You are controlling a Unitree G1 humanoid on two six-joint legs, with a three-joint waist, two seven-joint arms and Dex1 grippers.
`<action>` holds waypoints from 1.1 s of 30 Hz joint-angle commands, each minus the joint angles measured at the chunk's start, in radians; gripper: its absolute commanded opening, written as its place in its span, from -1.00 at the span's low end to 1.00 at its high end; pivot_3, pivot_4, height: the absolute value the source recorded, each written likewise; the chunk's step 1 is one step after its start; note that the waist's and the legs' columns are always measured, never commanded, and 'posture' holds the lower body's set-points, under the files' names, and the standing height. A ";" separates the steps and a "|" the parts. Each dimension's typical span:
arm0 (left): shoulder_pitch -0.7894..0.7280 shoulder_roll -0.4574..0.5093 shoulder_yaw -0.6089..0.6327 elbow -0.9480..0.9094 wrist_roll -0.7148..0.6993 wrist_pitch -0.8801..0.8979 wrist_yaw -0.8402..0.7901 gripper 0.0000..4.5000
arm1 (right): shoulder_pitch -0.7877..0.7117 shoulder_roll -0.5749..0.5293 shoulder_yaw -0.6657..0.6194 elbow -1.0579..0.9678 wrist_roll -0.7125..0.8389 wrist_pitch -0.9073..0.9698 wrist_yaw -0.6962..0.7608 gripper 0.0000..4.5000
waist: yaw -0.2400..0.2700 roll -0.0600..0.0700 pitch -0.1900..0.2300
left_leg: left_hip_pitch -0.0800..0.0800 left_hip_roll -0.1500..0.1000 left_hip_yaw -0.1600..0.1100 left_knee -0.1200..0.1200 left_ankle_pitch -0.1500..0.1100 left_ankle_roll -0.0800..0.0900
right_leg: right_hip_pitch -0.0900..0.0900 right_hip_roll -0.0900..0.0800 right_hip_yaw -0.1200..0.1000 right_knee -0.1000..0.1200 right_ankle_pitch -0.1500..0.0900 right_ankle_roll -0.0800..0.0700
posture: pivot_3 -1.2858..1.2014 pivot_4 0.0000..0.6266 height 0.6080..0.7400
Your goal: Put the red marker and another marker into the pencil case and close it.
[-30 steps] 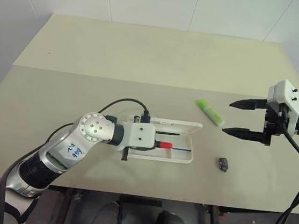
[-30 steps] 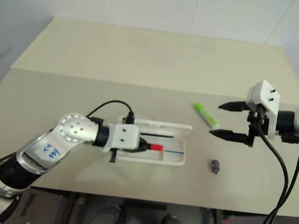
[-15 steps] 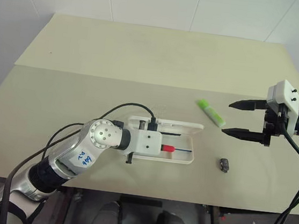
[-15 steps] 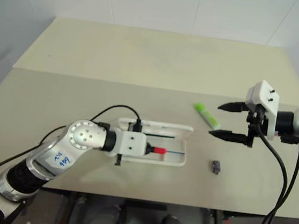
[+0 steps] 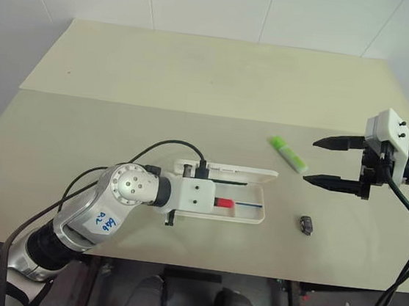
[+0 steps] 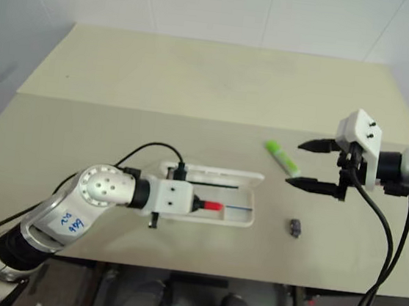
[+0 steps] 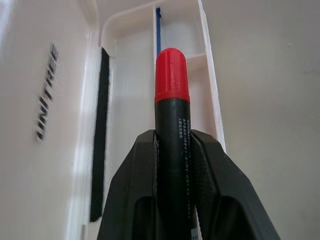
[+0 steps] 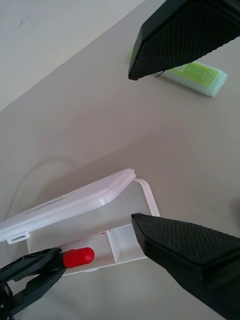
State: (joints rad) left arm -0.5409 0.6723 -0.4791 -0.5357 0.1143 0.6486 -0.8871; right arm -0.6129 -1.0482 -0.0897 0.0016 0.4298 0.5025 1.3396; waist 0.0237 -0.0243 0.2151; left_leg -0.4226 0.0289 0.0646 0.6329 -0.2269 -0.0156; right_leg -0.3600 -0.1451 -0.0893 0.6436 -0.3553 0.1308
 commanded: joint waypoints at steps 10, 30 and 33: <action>0.011 -0.011 -0.004 -0.046 -0.021 0.042 -0.021 -0.74 | -0.029 -0.002 -0.003 -0.003 0.007 -0.017 0.011 1.00 | 0.000 0.000 0.000 | 0.000 0.000 0.000 0.000 0.000 0.000 | 0.000 0.000 0.000 0.000 0.000 0.000 | 0.03 -0.52 1.00; -0.037 -0.098 0.048 0.115 0.003 -0.022 0.047 -0.74 | -0.010 -0.008 -0.020 -0.016 0.013 -0.008 0.000 1.00 | 0.001 0.001 -0.001 | 0.000 0.000 0.000 0.002 0.000 0.000 | 0.000 0.000 0.000 0.001 0.000 0.000 | 0.03 -0.52 1.00; -0.044 -0.094 0.049 0.111 0.019 -0.048 0.050 -0.74 | -0.009 -0.008 -0.020 -0.017 0.014 -0.007 -0.001 1.00 | 0.000 0.001 -0.001 | 0.000 0.000 0.000 0.002 0.000 0.000 | 0.000 0.000 0.000 0.001 0.000 0.000 | 0.03 -0.52 1.00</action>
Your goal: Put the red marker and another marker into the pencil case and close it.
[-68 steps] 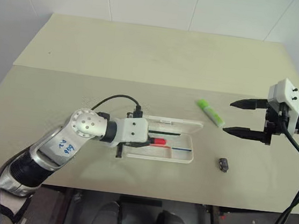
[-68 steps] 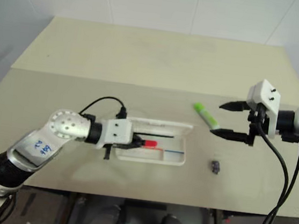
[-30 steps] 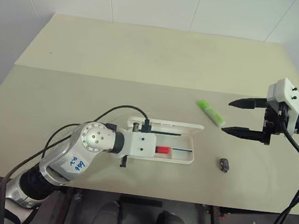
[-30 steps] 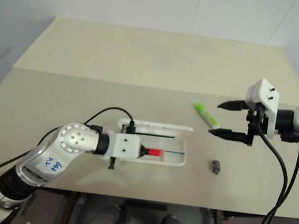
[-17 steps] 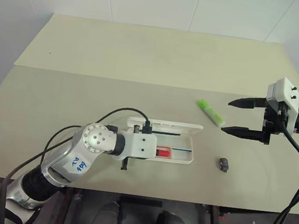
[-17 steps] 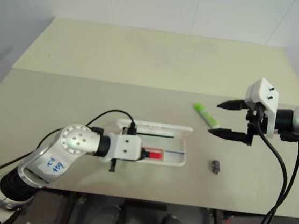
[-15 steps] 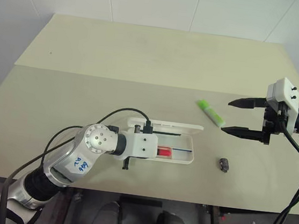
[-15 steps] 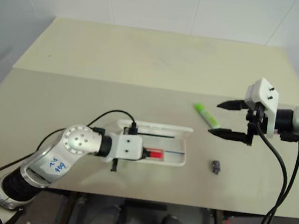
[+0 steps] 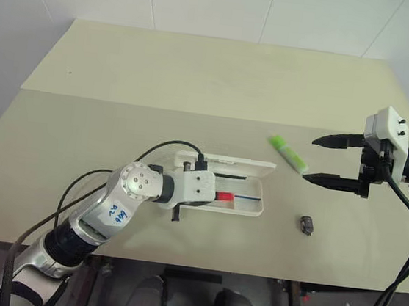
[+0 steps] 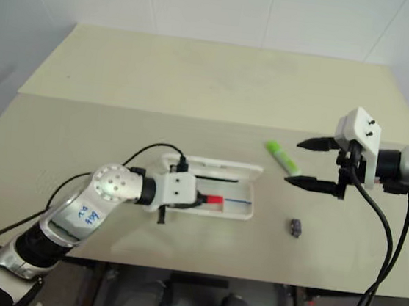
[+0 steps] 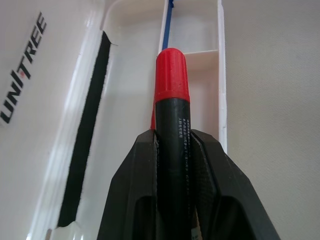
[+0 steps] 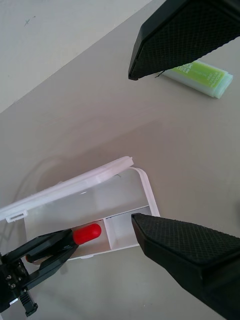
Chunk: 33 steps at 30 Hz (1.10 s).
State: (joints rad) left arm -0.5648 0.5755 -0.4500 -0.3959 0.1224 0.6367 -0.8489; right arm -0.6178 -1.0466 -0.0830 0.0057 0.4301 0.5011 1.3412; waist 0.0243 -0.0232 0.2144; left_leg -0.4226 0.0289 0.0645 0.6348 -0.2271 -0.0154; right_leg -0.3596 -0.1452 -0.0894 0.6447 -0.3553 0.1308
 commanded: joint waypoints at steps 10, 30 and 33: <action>-0.026 0.023 -0.010 -0.004 0.087 -0.150 0.035 -0.74 | -0.007 -0.005 -0.022 -0.016 0.012 -0.009 -0.003 1.00 | 0.000 0.000 0.000 | 0.000 0.000 0.000 0.000 0.000 0.000 | 0.000 0.000 0.000 0.000 0.000 0.000 | 0.03 -0.52 1.00; -0.021 -0.030 -0.035 0.081 0.237 -0.244 0.047 -0.74 | 0.009 -0.009 -0.034 -0.035 0.021 0.000 -0.009 1.00 | 0.000 0.000 0.000 | 0.000 0.000 0.000 0.000 0.000 0.000 | 0.000 0.000 0.000 0.000 0.000 0.000 | 0.03 -0.52 1.00; -0.019 -0.036 -0.030 0.076 0.236 -0.240 0.042 -0.74 | 0.006 -0.008 -0.032 -0.032 0.020 0.000 -0.009 1.00 | 0.000 0.000 0.000 | 0.000 0.000 0.000 0.000 0.000 0.000 | 0.000 0.000 0.000 0.000 0.000 0.000 | 0.03 -0.52 1.00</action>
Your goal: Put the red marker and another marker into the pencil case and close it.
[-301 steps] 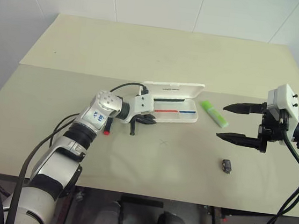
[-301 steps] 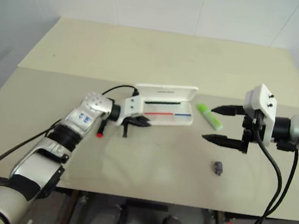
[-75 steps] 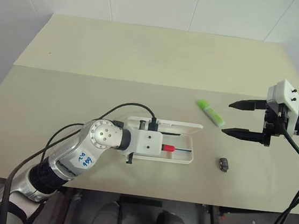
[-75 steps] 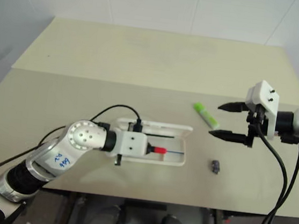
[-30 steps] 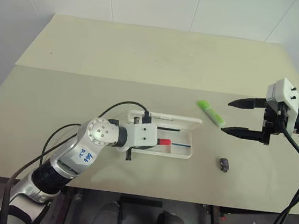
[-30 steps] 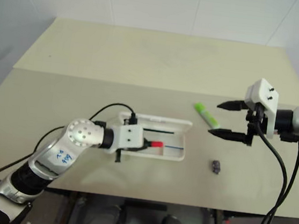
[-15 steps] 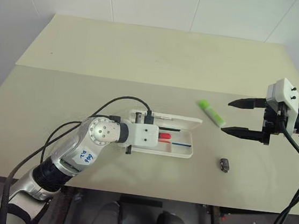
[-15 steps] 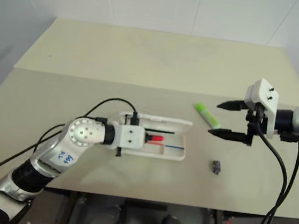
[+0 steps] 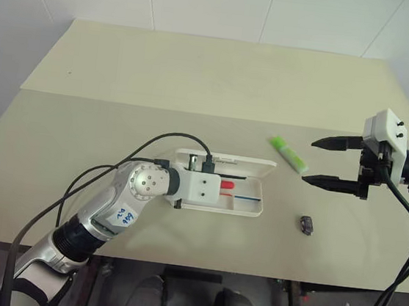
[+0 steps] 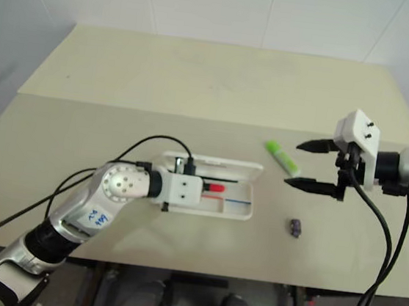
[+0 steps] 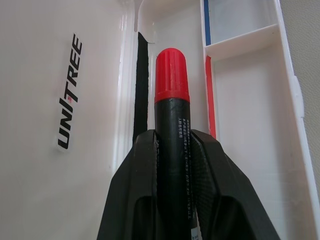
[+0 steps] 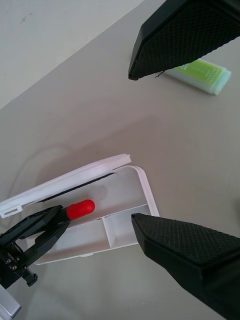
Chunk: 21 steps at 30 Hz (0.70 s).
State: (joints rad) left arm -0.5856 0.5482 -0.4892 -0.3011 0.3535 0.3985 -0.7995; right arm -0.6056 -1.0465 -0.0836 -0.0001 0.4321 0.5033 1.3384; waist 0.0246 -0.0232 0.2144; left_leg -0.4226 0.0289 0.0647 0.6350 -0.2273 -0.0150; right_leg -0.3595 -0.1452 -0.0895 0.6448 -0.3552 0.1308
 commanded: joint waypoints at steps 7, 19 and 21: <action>0.007 -0.010 0.014 -0.031 0.008 0.024 -0.015 -0.74 | -0.013 -0.005 -0.025 -0.020 0.016 -0.004 -0.004 1.00 | 0.000 0.000 0.000 | 0.000 0.000 0.000 0.000 0.000 0.000 | 0.000 0.000 0.000 0.000 0.000 0.000 | 0.03 -0.52 1.00; 0.006 -0.030 0.026 -0.039 0.012 0.054 -0.024 0.70 | -0.018 -0.003 -0.020 -0.017 0.014 -0.005 -0.003 1.00 | -0.001 0.000 0.000 | 0.000 0.000 0.000 0.000 0.000 0.000 | 0.000 0.000 0.000 0.000 0.000 0.000 | 0.03 -0.52 1.00; 0.009 -0.033 0.032 -0.055 0.002 0.063 -0.036 0.83 | -0.019 -0.002 -0.020 -0.016 0.014 -0.005 -0.003 1.00 | 0.000 0.000 0.000 | 0.000 0.000 0.000 0.000 0.000 0.000 | 0.000 0.000 0.000 0.000 0.000 0.000 | 0.03 -0.52 1.00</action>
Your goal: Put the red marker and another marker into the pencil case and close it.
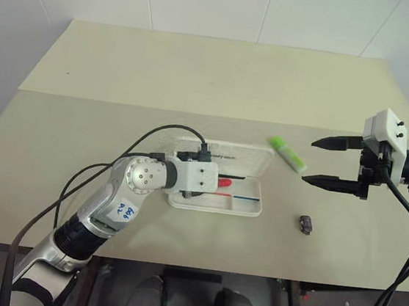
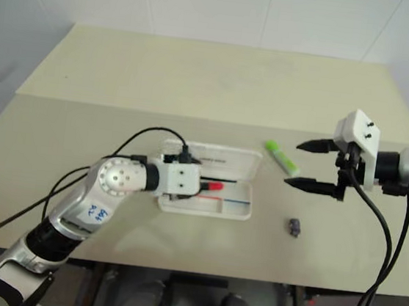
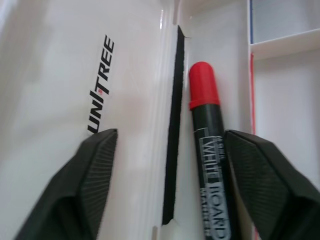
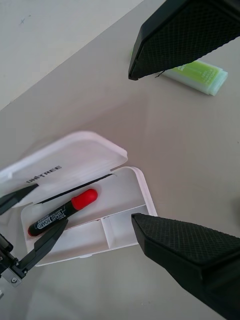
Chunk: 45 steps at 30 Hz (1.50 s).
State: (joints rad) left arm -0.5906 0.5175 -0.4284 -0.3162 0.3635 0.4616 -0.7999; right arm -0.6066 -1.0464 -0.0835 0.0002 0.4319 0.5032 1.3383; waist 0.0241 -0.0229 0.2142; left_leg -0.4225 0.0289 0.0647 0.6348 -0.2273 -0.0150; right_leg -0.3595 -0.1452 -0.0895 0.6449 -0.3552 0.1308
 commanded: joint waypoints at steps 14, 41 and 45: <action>0.043 0.021 0.134 -0.302 -0.293 0.340 -0.173 0.83 | -0.053 0.071 0.037 0.147 -0.097 -0.046 -0.110 1.00 | -0.001 0.000 0.000 | 0.000 0.000 0.000 0.001 0.000 0.000 | 0.000 0.000 0.000 0.000 0.000 0.000 | 0.03 -0.52 1.00; 0.180 0.348 0.821 -0.409 -0.859 0.497 -0.216 0.83 | -0.207 0.340 0.118 0.591 -0.290 -0.029 -0.352 1.00 | -0.027 0.000 0.000 | 0.000 0.000 -0.001 -0.002 0.000 -0.001 | 0.000 0.000 0.000 0.001 0.000 0.000 | 0.03 -0.52 1.00; 0.238 0.388 0.857 -0.400 -0.894 0.464 -0.211 0.84 | -0.202 0.363 0.113 0.598 -0.302 -0.009 -0.398 0.72 | -0.027 0.000 0.000 | 0.000 0.000 0.000 -0.002 0.000 -0.001 | 0.000 0.000 0.001 0.001 0.000 0.000 | 0.03 -0.52 1.00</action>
State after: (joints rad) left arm -0.3602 0.8845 0.3949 -0.6983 -0.5039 0.9520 -1.0125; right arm -0.8070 -0.6907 0.0382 0.6118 0.1344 0.4838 0.9582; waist -0.0031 -0.0231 0.2141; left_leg -0.4223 0.0294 0.0644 0.6328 -0.2273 -0.0159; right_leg -0.3596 -0.1448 -0.0890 0.6455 -0.3552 0.1309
